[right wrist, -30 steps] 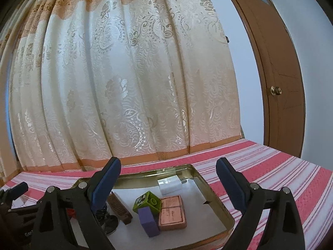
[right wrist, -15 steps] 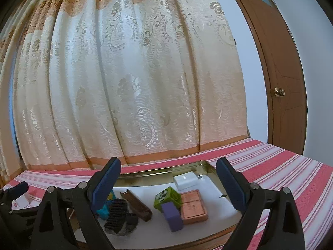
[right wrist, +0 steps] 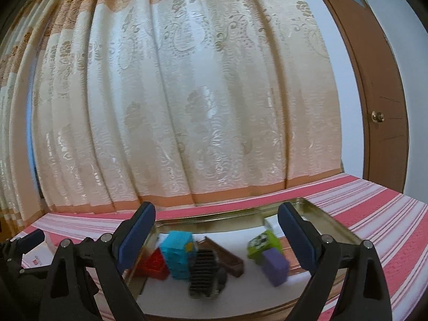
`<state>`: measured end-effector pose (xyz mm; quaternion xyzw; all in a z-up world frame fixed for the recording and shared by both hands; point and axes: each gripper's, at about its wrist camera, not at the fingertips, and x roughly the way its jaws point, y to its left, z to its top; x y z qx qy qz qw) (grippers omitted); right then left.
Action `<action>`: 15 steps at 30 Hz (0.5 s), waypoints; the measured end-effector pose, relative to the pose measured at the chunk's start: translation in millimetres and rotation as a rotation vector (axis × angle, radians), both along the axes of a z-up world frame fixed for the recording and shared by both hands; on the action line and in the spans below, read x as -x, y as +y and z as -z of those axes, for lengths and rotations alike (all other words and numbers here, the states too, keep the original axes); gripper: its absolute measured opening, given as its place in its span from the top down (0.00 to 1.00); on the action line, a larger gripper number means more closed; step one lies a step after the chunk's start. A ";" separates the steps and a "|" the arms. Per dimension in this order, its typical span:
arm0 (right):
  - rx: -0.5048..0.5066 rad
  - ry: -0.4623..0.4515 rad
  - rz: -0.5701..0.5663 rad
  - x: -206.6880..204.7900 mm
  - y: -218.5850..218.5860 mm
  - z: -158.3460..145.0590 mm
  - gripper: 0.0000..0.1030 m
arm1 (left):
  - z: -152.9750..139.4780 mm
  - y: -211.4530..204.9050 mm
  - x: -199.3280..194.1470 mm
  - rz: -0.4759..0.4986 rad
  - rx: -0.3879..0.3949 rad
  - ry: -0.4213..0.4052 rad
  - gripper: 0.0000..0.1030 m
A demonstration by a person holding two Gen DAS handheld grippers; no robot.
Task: Organize rigid objects
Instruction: 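Move both grippers away from the tray toward the patterned box and clear box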
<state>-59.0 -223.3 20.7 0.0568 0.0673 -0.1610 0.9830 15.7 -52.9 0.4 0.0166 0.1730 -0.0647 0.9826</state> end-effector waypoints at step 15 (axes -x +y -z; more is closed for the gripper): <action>-0.022 0.024 -0.069 -22.9 47.0 3.7 0.08 | 0.4 48.5 -10.4 -0.057 -0.011 0.007 0.00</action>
